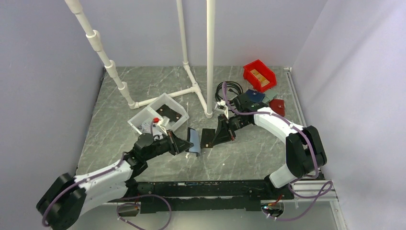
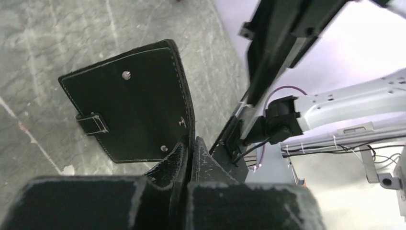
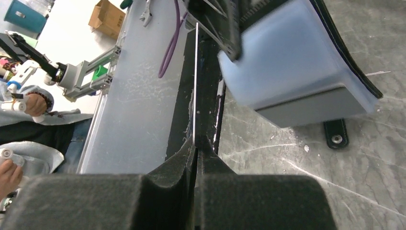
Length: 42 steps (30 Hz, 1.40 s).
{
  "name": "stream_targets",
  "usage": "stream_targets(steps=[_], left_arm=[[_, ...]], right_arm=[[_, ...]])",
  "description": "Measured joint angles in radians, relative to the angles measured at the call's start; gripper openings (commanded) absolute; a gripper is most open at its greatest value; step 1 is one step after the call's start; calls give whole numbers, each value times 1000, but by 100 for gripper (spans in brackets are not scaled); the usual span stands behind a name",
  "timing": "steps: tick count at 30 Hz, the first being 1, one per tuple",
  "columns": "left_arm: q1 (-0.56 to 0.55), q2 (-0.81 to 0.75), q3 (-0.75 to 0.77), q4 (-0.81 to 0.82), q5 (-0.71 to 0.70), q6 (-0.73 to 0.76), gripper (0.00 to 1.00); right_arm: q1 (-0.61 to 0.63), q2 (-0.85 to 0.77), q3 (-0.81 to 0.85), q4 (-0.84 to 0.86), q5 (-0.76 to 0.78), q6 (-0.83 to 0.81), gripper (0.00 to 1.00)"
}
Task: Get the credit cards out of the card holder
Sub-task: Remove the credit card from the card holder, then place the card holder at the center of the board.
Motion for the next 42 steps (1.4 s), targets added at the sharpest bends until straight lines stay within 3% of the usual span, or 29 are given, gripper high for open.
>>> stream_targets(steps=[9, 17, 21, 27, 33, 35, 39, 42], left_arm=[[3, 309, 71, 211, 71, -58, 0], [-10, 321, 111, 298, 105, -99, 0], [-16, 261, 114, 258, 93, -90, 0], [-17, 245, 21, 138, -56, -81, 0], [-14, 174, -73, -94, -183, -117, 0], [-14, 88, -69, -193, -222, -118, 8], [-14, -46, -39, -419, -284, -113, 40], [-14, -118, 5, -590, -329, -102, 53]], right_arm=[[-22, -6, 24, -62, 5, -69, 0], [-37, -24, 29, -102, 7, -109, 0], [-44, -24, 35, -113, 7, -122, 0], [-59, -24, 37, -115, 8, -130, 0], [-61, -24, 37, -115, 12, -129, 0], [-62, -24, 37, -114, 14, -129, 0], [-62, -24, 37, -114, 16, -130, 0], [-62, -24, 37, -115, 18, -130, 0]])
